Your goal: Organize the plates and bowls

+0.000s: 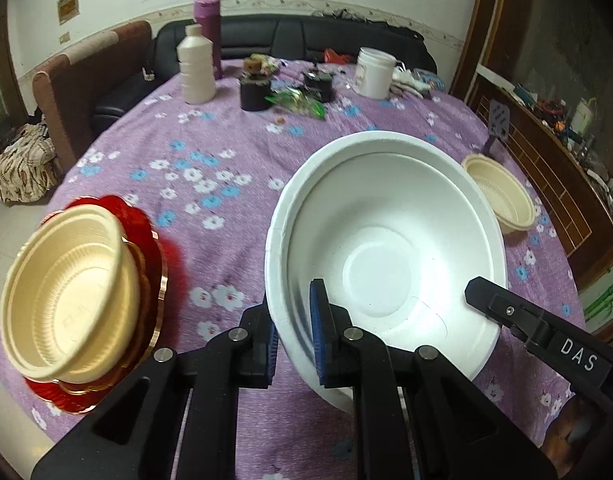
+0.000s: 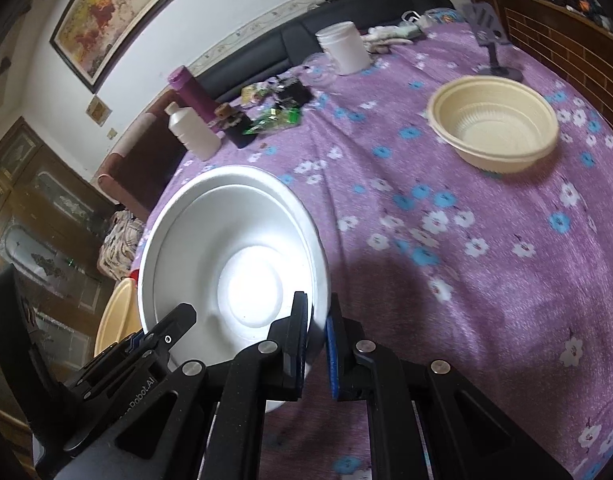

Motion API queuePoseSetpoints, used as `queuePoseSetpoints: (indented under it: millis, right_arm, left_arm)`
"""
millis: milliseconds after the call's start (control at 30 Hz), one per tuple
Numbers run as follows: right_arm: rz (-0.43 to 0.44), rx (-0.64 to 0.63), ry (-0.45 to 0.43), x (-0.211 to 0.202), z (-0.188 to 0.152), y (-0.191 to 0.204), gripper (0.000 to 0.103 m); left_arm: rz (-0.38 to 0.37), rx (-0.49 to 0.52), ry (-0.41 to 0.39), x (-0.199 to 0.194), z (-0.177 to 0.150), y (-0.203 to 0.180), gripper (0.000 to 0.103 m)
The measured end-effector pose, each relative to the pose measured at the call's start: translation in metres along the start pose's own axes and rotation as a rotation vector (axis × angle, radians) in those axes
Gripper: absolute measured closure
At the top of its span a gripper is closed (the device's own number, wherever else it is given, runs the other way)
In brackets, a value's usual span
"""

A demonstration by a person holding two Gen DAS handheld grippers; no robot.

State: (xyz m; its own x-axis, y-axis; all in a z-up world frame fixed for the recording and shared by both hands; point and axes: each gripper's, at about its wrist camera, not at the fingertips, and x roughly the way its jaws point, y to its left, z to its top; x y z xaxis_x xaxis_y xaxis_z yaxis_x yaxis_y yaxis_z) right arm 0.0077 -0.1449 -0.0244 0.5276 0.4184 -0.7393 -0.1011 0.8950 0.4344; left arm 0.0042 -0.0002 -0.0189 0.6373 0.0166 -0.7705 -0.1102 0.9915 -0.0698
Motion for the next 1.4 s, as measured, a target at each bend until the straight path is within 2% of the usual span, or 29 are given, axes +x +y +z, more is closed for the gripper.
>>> queuePoseSetpoints:
  millis: [867, 1400]
  right_arm:
    - [0.088, -0.109, -0.024, -0.003, 0.01, 0.059, 0.095]
    - [0.117, -0.138, -0.035, -0.006, 0.015, 0.075, 0.095]
  left_arm:
    - [0.064, -0.088, -0.069, -0.025, 0.011, 0.044, 0.091]
    - [0.084, -0.1, -0.097, -0.037, 0.015, 0.054, 0.091]
